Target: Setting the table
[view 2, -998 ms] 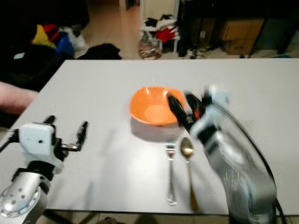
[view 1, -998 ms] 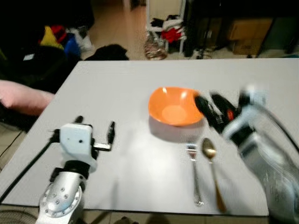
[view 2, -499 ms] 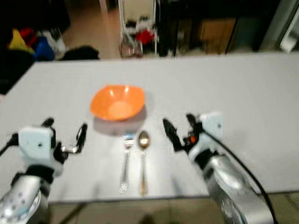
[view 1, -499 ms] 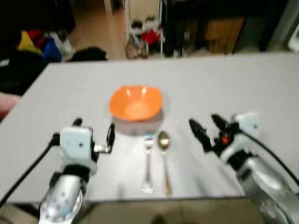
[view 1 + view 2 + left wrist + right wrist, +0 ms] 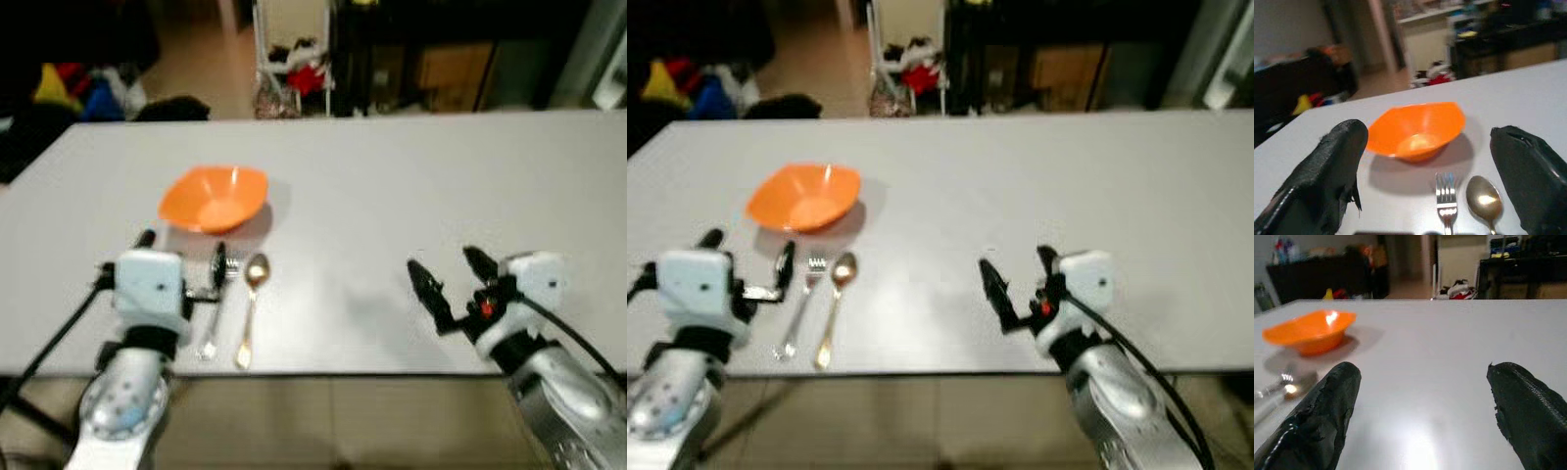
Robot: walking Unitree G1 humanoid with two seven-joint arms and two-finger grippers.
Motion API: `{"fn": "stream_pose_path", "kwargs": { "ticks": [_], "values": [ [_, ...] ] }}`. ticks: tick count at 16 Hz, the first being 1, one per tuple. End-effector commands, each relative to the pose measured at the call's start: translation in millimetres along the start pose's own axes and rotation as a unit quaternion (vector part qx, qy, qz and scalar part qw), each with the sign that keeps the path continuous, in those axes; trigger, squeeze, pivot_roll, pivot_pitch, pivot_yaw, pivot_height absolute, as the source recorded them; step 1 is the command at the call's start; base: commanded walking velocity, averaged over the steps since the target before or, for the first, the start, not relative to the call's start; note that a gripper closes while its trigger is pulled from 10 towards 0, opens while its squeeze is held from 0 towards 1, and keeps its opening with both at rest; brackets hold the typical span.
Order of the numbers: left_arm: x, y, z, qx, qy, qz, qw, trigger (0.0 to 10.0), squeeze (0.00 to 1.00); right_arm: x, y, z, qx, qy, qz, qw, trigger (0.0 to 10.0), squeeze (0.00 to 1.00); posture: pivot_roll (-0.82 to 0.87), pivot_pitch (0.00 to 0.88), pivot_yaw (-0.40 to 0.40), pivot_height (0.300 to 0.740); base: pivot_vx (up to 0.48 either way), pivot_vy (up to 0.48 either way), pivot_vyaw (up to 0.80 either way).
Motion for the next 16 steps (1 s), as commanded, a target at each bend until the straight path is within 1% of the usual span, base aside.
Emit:
{"fn": "stream_pose_path", "kwargs": {
  "ticks": [1, 3, 4, 6, 7, 8, 10, 13, 15, 16],
  "values": [
    [0.3, 1.8, 1.1, -0.003, 0.008, -0.002, 1.0, 10.0, 0.0, 5.8, -0.6, -2.1, 0.011, 0.007, 0.013, 1.0, 10.0, 1.0, -0.09, 0.0, 0.113, 0.74, 0.0, 0.0, 0.8],
    [-1.4, 9.8, 9.9, -0.029, -0.009, -0.007, 1.0, 10.0, 0.0, 6.5, -1.1, -6.0, 0.035, 0.009, 0.017, 0.999, 10.0, 1.0, -0.09, 0.0, 0.114, 0.74, 0.0, 0.0, 0.8],
    [-3.6, 13.4, 12.4, -0.033, -0.007, -0.012, 0.999, 10.0, 0.0, 7.0, -1.2, -7.1, 0.04, 0.007, 0.019, 0.999, 10.0, 1.0, -0.09, 0.0, 0.113, 0.74, 0.0, 0.0, 0.8],
    [-9.3, 18.9, 14.1, -0.034, 0.021, -0.029, 0.999, 10.0, 0.0, 8.0, -2.4, -8.8, 0.045, 0.006, 0.024, 0.999, 10.0, 1.0, -0.08, 0.0, 0.108, 0.74, 0.0, 0.0, 0.8],
    [-9.3, 20.5, 13.7, -0.034, 0.03, -0.031, 0.999, 10.0, 0.3, 8.6, -3.4, -10.6, 0.05, 0.004, 0.027, 0.998, 10.0, 1.0, -0.08, 0.0, 0.101, 0.74, 0.0, 0.0, 0.8],
    [-8.0, 21.8, 13.3, -0.031, 0.042, -0.03, 0.998, 10.0, 1.0, 9.8, -5.7, -12.8, 0.056, 0.003, 0.032, 0.998, 10.0, 1.0, -0.07, 0.0, 0.094, 0.74, 0.0, 0.0, 0.8],
    [-5.6, 22.4, 11.8, -0.026, 0.042, -0.024, 0.998, 10.0, 1.0, 11.1, -8.5, -15.7, 0.065, 0.0, 0.036, 0.997, 10.0, 1.0, -0.06, 0.0, 0.087, 0.74, 0.0, 0.0, 0.8],
    [-3.0, 24.7, 6.8, -0.013, 0.027, -0.018, 0.999, 10.0, 1.0, 10.4, -11.0, -18.3, 0.077, -0.003, 0.04, 0.996, 10.0, 1.0, -0.05, 0.0, 0.075, 0.74, 0.0, 0.0, 0.8],
    [-3.1, 26.0, 5.1, -0.011, 0.034, -0.019, 0.999, 10.0, 1.0, 10.2, -12.7, -19.5, 0.083, -0.003, 0.042, 0.996, 10.0, 1.0, -0.05, 0.0, 0.07, 0.74, 0.0, 0.0, 0.8],
    [-2.8, 26.5, 4.0, -0.006, 0.044, -0.019, 0.999, 10.0, 1.0, 9.9, -14.0, -19.7, 0.084, -0.003, 0.043, 0.996, 10.0, 1.0, -0.05, 0.0, 0.072, 0.74, 0.0, 0.0, 0.8]
  ]
}}
Point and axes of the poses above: a point about 5 cm out from each wrist's last joint towards the gripper, its own y axis pointing back from the gripper into the wrist, its own x axis along the axis of the wrist's last joint, z = x × y, the point moved 3 cm from there along -y, pointing out of the wrist towards the gripper, and after that the axes turned 7 degrees about y, right-handed, at the moved point
